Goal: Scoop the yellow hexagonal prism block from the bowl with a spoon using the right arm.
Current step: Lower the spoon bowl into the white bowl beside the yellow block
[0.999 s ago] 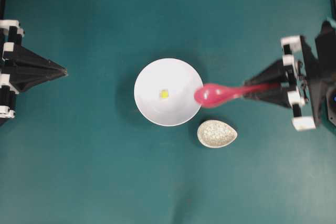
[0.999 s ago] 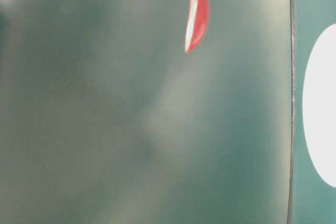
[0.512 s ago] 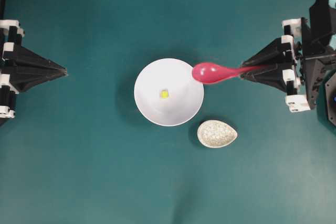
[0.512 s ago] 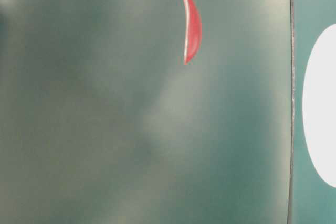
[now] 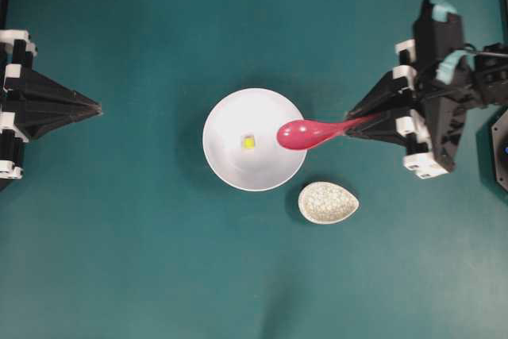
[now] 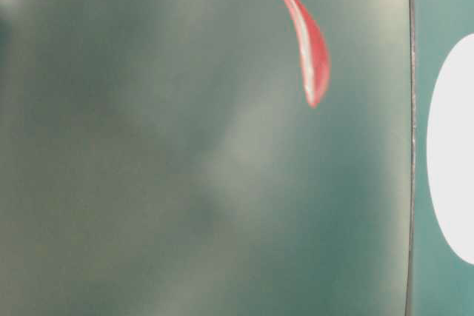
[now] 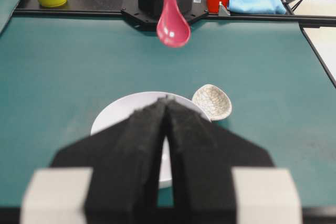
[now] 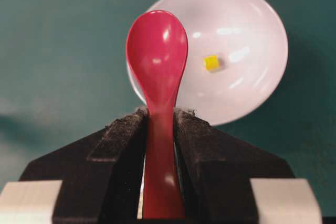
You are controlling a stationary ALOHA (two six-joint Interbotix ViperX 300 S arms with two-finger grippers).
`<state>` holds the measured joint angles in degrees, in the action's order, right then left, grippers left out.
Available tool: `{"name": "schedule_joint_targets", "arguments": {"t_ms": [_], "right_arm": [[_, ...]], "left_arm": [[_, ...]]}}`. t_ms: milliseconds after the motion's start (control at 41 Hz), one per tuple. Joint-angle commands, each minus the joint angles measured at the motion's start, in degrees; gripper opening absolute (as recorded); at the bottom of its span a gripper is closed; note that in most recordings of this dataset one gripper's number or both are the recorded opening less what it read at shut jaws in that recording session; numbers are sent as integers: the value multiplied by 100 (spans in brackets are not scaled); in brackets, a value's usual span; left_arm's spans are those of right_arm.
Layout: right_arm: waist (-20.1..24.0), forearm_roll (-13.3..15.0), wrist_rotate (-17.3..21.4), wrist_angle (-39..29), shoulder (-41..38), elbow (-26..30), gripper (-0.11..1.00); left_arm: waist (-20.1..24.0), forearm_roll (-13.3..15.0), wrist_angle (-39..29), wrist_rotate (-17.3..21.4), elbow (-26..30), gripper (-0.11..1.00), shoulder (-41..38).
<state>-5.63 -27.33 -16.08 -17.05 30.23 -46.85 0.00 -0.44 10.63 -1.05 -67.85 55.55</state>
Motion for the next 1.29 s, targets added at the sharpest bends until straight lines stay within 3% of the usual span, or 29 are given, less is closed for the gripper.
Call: {"name": "schedule_joint_targets", "arguments": {"t_ms": [0,171,512,829,926,1146,1267], "right_arm": [[-97,53,0,-26,-158,264,25],[-202,255,0,-185,-466,439,25],[-299,264,123,-334,-905,791,25],[-545,413,800,-1679,-1731,1652,25],[-545,536,1063,-2118,-2074,2048,25],[-536,1187,1767,-3340,-2716,2883,25],[-519,1406,1978,-3867,-2927,3182,25]], "left_arm": [[0,-9,26,-26,149,2,-35],[9,-9,-176,-26,149,2,-53],[0,-9,-299,-18,158,2,0],[9,-18,-352,-18,158,2,-9],[0,-9,-352,9,158,2,-18],[9,-9,-343,0,158,1,-35],[9,-18,-352,0,149,2,-53]]}}
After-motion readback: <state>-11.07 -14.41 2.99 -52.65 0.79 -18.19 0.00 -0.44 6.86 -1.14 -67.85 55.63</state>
